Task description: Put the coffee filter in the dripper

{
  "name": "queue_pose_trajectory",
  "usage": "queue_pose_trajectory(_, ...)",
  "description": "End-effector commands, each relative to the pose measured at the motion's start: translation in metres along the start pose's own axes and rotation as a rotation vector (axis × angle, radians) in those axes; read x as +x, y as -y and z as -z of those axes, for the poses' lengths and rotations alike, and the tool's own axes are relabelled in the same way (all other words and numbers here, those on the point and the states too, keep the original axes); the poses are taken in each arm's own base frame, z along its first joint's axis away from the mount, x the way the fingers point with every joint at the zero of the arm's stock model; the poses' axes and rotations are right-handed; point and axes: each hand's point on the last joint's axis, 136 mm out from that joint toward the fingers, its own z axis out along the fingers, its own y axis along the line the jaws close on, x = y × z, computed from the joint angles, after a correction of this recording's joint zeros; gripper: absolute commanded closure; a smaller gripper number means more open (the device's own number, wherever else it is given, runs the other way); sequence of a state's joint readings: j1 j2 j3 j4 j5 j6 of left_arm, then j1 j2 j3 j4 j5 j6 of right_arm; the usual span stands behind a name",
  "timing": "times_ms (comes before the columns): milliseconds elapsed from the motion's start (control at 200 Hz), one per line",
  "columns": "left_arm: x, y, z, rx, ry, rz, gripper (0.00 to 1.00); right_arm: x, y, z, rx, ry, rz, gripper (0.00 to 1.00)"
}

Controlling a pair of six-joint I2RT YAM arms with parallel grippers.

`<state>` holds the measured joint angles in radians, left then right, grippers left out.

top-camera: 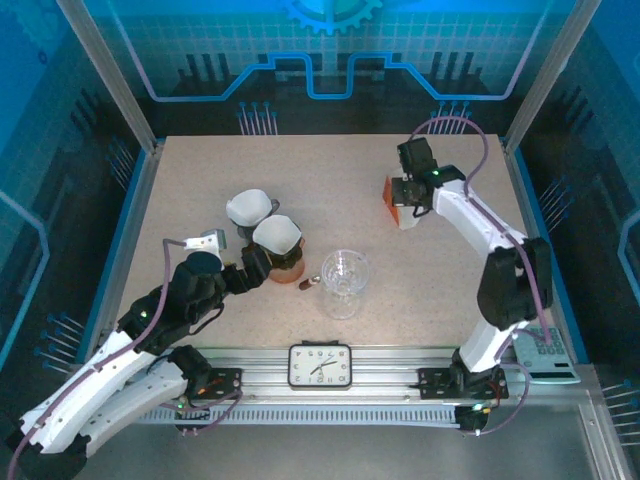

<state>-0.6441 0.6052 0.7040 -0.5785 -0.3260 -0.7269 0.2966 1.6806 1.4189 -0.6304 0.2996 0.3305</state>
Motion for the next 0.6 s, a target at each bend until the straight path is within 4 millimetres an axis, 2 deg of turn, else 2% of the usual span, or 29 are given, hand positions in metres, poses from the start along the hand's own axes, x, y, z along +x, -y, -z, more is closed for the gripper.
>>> queue_pose_trajectory(0,-0.012,0.005,0.006,0.009,0.035,-0.013,0.01,0.010,-0.007,0.031,-0.059,0.036,-0.046,1.00)
queue_pose_trajectory(305,-0.014,0.008,0.009,0.019,0.033,-0.024,0.01,0.061,-0.023,0.115,-0.197,0.052,0.019,1.00)
queue_pose_trajectory(595,-0.018,0.013,0.011,0.031,0.041,-0.028,0.01,0.089,-0.031,0.193,-0.301,0.036,0.123,1.00)
